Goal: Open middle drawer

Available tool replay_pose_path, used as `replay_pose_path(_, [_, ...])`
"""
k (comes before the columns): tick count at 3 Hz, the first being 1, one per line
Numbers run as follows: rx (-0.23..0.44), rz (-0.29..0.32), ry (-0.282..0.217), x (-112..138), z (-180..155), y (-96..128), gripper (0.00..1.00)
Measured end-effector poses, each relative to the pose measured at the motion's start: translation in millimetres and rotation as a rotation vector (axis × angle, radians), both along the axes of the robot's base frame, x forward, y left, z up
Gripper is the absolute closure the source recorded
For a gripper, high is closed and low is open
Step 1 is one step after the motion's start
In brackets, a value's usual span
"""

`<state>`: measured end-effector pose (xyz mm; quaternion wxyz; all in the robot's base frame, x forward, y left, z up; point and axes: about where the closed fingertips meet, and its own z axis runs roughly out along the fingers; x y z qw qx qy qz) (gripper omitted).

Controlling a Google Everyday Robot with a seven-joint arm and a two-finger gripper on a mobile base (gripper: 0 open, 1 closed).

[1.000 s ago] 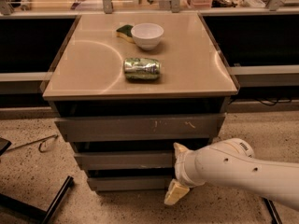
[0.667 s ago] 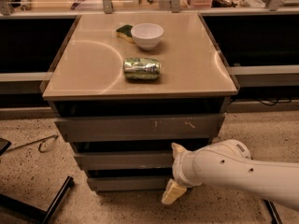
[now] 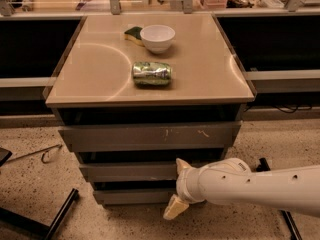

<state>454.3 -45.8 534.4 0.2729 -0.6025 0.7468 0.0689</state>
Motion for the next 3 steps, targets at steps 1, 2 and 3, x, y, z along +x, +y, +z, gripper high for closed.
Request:
replay_pose_path(1, [0.000, 0.000, 0.000, 0.0, 0.0, 0.0, 0.00])
replay_pose_path(2, [0.009, 0.023, 0.016, 2.8, -13.8, 10.4, 0.00])
replay_pose_path(3, [0.057, -0.009, -0.031, 28.6, -53.4, 18.0, 0.00])
